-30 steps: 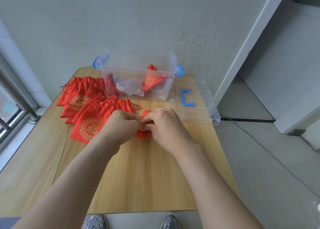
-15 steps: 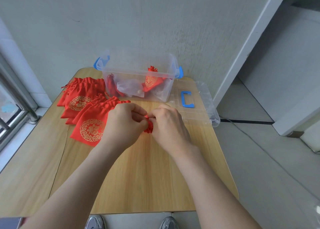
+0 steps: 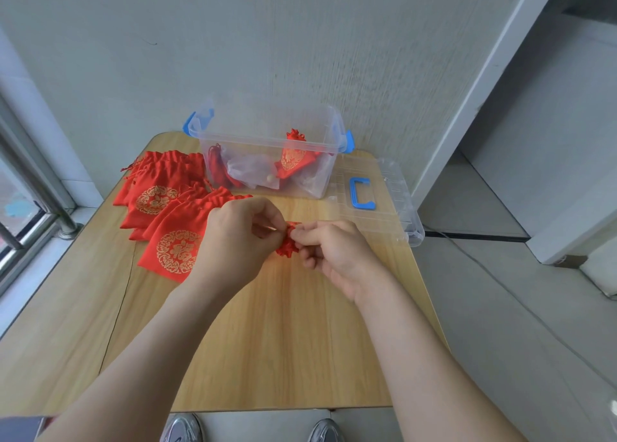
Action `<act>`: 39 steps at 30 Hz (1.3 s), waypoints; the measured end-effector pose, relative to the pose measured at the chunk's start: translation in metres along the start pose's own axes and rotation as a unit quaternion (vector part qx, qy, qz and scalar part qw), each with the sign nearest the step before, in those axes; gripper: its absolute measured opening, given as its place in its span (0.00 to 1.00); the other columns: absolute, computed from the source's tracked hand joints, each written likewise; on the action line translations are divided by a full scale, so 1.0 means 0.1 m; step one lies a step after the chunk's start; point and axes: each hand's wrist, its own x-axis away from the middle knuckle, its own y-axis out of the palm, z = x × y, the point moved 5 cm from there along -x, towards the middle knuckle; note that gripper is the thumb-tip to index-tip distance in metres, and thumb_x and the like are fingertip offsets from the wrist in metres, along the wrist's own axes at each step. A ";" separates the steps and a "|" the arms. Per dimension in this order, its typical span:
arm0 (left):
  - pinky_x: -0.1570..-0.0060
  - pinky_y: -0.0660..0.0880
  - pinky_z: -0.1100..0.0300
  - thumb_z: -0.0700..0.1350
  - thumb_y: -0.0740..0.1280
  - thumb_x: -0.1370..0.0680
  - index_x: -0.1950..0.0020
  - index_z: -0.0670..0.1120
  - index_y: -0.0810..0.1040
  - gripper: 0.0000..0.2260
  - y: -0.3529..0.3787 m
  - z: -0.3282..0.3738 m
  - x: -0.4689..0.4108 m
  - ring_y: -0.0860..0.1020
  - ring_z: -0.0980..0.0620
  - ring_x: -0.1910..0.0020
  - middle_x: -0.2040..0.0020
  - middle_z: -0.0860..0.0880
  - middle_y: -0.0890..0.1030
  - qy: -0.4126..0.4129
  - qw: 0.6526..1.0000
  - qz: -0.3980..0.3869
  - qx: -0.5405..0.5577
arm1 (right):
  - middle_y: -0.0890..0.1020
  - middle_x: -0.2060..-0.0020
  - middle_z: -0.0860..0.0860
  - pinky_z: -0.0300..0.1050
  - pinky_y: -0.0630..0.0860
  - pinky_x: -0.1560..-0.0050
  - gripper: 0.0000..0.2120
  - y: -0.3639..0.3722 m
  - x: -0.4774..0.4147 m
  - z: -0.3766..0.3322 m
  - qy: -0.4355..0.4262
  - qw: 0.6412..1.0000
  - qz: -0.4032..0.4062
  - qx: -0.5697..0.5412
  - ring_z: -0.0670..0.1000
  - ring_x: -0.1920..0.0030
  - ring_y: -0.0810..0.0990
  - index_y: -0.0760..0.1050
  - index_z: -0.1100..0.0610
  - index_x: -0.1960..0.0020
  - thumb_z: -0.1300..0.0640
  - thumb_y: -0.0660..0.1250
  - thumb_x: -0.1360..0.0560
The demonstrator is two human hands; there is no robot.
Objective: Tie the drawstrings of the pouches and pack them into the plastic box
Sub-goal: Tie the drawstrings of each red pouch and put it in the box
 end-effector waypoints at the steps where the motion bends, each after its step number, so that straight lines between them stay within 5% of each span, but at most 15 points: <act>1: 0.57 0.82 0.65 0.33 0.76 0.28 0.59 0.50 0.83 0.11 0.00 -0.01 0.01 0.85 0.61 0.62 0.63 0.56 0.86 -0.009 1.000 -0.005 0.009 | 0.80 0.65 0.54 0.42 0.70 0.66 0.02 0.00 -0.01 0.01 0.016 0.999 -0.007 -0.028 0.48 0.67 0.75 0.84 0.63 0.53 0.67 0.73 0.23; 6: 0.52 0.85 0.55 0.35 0.72 0.28 0.57 0.50 0.86 0.09 0.03 0.01 0.04 0.86 0.61 0.60 0.62 0.56 0.87 -0.037 0.998 -0.024 0.038 | 0.80 0.65 0.54 0.41 0.71 0.67 0.02 -0.02 -0.02 0.02 0.032 0.997 -0.012 -0.069 0.48 0.67 0.76 0.84 0.64 0.50 0.66 0.72 0.23; 21: 0.59 0.77 0.72 0.38 0.73 0.21 0.55 0.48 0.86 0.06 0.06 0.07 0.05 0.85 0.63 0.62 0.63 0.57 0.86 0.046 0.998 -0.032 -0.001 | 0.82 0.64 0.55 0.41 0.74 0.66 0.02 -0.10 -0.04 0.03 0.024 0.999 -0.005 -0.033 0.49 0.67 0.78 0.85 0.64 0.52 0.66 0.74 0.24; 27: 0.66 0.69 0.68 0.43 0.63 0.19 0.60 0.46 0.76 0.11 0.21 -0.04 0.06 0.75 0.60 0.66 0.65 0.54 0.80 -0.064 0.992 -0.106 0.007 | 0.87 0.63 0.54 0.43 0.76 0.62 0.04 -0.05 -0.06 0.02 -0.022 0.997 -0.020 0.072 0.49 0.64 0.80 0.85 0.62 0.48 0.63 0.75 0.22; 30: 0.57 0.65 0.61 0.39 0.60 0.17 0.64 0.41 0.72 0.15 0.26 -0.06 0.06 0.72 0.55 0.57 0.63 0.47 0.76 -0.036 0.989 -0.131 -0.055 | 0.87 0.62 0.54 0.41 0.76 0.62 0.03 -0.04 -0.05 0.01 -0.027 0.995 -0.013 0.098 0.47 0.64 0.80 0.85 0.61 0.49 0.62 0.75 0.22; 33: 0.61 0.63 0.62 0.38 0.60 0.16 0.68 0.42 0.67 0.19 0.19 -0.04 0.03 0.70 0.54 0.62 0.66 0.47 0.73 -0.012 0.994 -0.086 -0.064 | 0.87 0.62 0.55 0.42 0.77 0.61 0.03 -0.06 -0.06 0.01 -0.029 0.994 -0.001 0.109 0.48 0.64 0.81 0.86 0.60 0.50 0.60 0.75 0.22; 36: 0.66 0.67 0.59 0.46 0.60 0.14 0.63 0.37 0.71 0.21 0.10 -0.06 -0.02 0.67 0.54 0.69 0.68 0.46 0.72 -0.031 0.999 -0.030 -0.026 | 0.86 0.64 0.54 0.43 0.77 0.61 0.02 -0.06 -0.05 0.00 -0.023 0.996 0.000 0.087 0.49 0.65 0.80 0.86 0.60 0.51 0.61 0.75 0.22; 39: 0.57 0.78 0.49 0.52 0.59 0.13 0.53 0.40 0.78 0.19 0.11 -0.16 -0.01 0.79 0.51 0.62 0.61 0.46 0.83 -0.118 0.990 -0.016 0.069 | 0.85 0.65 0.52 0.44 0.78 0.61 0.03 -0.05 -0.04 0.00 -0.021 0.997 0.000 0.079 0.49 0.65 0.80 0.86 0.61 0.51 0.62 0.75 0.23</act>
